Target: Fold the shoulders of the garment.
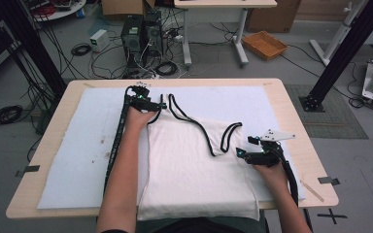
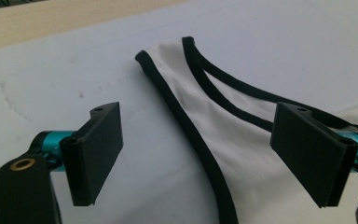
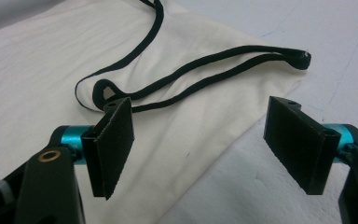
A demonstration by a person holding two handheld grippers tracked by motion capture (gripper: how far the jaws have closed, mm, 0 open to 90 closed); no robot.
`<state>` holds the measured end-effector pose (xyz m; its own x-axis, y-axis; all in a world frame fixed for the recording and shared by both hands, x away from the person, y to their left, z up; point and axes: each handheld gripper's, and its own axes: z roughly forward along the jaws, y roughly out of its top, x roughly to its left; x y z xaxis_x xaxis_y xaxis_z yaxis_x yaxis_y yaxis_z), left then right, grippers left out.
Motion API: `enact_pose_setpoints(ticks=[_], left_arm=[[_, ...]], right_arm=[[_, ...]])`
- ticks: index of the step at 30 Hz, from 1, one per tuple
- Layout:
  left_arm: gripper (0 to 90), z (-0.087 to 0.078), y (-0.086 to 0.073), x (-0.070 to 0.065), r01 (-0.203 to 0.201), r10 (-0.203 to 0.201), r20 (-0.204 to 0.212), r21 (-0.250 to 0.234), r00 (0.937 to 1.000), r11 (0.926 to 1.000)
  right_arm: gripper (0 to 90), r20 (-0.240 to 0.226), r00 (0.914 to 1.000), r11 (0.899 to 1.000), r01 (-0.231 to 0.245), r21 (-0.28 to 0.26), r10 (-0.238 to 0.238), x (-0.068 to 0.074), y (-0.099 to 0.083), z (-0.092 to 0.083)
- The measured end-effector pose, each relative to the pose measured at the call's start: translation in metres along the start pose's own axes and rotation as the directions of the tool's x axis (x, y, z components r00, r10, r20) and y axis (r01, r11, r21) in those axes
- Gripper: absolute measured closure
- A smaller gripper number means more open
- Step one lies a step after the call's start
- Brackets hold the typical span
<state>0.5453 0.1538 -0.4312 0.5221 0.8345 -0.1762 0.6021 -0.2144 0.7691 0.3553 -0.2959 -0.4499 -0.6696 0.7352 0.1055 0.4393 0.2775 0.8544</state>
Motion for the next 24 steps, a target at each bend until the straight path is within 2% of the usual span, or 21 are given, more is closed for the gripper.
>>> enact_pose_setpoints(ticks=[3, 5, 7, 9, 12, 14, 15, 17, 18, 19, 20, 22, 23, 24], left_arm=[[17.5, 0.015, 0.001, 0.005, 0.039, -0.039, -0.002, 0.048, 0.9992, 0.9980], [17.5, 0.022, 0.001, 0.006, 0.043, -0.040, -0.031, 0.076, 0.9987, 0.9962], [18.3, 0.026, 0.002, 0.003, 0.042, -0.039, -0.045, 0.052, 0.9982, 0.9978], [19.2, 0.029, 0.005, 0.002, 0.030, -0.026, -0.055, 0.071, 0.9981, 0.9970], [19.3, 0.039, 0.015, -0.001, 0.027, -0.023, -0.045, 0.080, 0.9987, 0.9964], [20.5, 0.045, 0.017, -0.005, -0.002, 0.004, -0.045, 0.043, 0.9990, 0.9991], [26.7, 0.049, 0.016, -0.005, -0.012, 0.014, -0.042, 0.050, 0.9990, 0.9987], [32.3, 0.052, 0.020, -0.009, -0.030, 0.035, -0.085, 0.067, 0.9958, 0.9973], [33.6, 0.053, 0.021, -0.012, -0.044, 0.053, -0.107, 0.084, 0.9928, 0.9955], [36.4, 0.053, 0.021, -0.016, -0.070, 0.083, -0.143, 0.096, 0.9863, 0.9929], [39.6, 0.053, 0.019, -0.018, -0.078, 0.091, -0.155, 0.087, 0.9838, 0.9932], [47.0, 0.052, 0.017, -0.019, -0.066, 0.075, -0.158, 0.064, 0.9845, 0.9958], [53.2, 0.051, 0.017, -0.019, -0.069, 0.078, -0.158, 0.065, 0.9844, 0.9955], [61.0, 0.049, 0.017, -0.018, -0.084, 0.093, -0.137, 0.069, 0.9861, 0.9940]], right_arm=[[24.8, 0.003, 1.0000, 1.000, 0.006, -0.003, -0.006, 0.000, 0.000, 0.000], [24.8, 0.004, 1.0000, 1.000, 0.006, -0.004, -0.005, 0.000, 0.000, 0.000], [24.9, 0.002, 0.9999, 1.000, 0.013, -0.006, -0.012, 0.000, 0.000, 0.000], [24.8, 0.003, 1.0000, 1.000, 0.005, -0.005, -0.005, 0.000, 0.000, 0.000], [24.9, 0.004, 1.0000, 1.000, 0.002, -0.007, -0.002, 0.000, 0.000, 0.000], [24.9, 0.004, 1.0000, 1.000, 0.000, -0.001, 0.000, 0.000, 0.000, 0.000], [24.9, 0.005, 1.0000, 1.000, -0.002, 0.000, 0.002, 0.000, 0.000, 0.000], [25.0, 0.004, 1.0000, 1.000, 0.003, 0.003, -0.003, 0.000, 0.000, 0.001], [25.1, 0.006, 1.0000, 1.000, 0.004, 0.005, -0.004, 0.000, 0.000, 0.001], [25.1, 0.008, 1.0000, 1.000, 0.005, 0.008, -0.005, 0.000, 0.000, 0.001], [25.1, 0.009, 0.9999, 1.000, 0.005, 0.011, -0.005, 0.001, 0.001, 0.001], [25.1, 0.009, 0.9999, 1.000, 0.007, 0.010, -0.008, 0.001, 0.000, 0.001], [25.1, 0.009, 0.9999, 1.000, 0.008, 0.011, -0.008, 0.001, 0.000, 0.001], [25.1, 0.011, 0.9999, 1.000, 0.008, 0.010, -0.008, 0.001, 0.000, 0.001]])
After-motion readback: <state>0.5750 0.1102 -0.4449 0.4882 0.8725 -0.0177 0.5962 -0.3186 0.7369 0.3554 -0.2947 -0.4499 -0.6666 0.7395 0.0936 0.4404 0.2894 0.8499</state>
